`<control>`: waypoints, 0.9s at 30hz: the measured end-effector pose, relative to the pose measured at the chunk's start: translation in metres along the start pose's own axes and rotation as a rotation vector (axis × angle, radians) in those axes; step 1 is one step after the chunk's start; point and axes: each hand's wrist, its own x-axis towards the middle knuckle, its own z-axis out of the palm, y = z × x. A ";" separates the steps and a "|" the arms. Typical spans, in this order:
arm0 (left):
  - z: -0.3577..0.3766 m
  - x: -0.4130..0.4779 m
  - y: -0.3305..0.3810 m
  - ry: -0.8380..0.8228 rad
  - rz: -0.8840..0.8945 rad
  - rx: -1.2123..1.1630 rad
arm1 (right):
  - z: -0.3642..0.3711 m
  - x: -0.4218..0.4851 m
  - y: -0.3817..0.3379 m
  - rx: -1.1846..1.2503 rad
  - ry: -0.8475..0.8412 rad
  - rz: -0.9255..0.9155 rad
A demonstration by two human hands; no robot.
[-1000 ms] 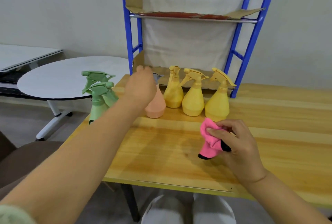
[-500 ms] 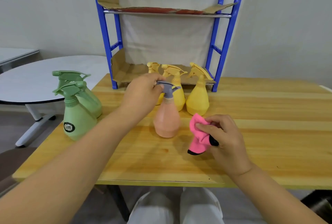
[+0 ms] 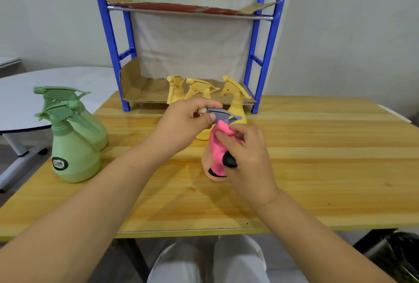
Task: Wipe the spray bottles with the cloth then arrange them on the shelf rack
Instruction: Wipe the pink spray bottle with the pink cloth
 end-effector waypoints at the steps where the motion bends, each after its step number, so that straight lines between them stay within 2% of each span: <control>1: -0.001 0.001 0.000 -0.010 -0.003 0.011 | 0.003 -0.004 0.000 -0.012 -0.021 -0.005; 9: -0.001 0.002 0.001 -0.017 -0.010 0.043 | 0.007 -0.032 0.013 -0.008 -0.095 -0.053; 11: -0.002 0.004 0.001 -0.002 -0.011 0.071 | 0.005 -0.041 0.012 0.012 -0.166 -0.049; 14: -0.003 0.007 0.000 0.004 -0.030 0.087 | 0.003 -0.043 0.012 -0.010 -0.361 -0.002; 17: -0.005 0.010 0.000 -0.012 -0.036 0.095 | 0.000 -0.032 0.013 -0.045 -0.441 -0.061; 19: -0.007 0.011 0.002 -0.037 -0.031 0.102 | -0.005 -0.024 0.013 -0.018 -0.410 -0.089; 24: -0.012 0.012 0.005 -0.072 -0.026 0.114 | -0.014 0.009 0.009 -0.064 -0.083 -0.069; 27: -0.013 0.012 0.006 -0.101 -0.026 0.125 | -0.004 0.009 0.009 -0.098 -0.142 -0.041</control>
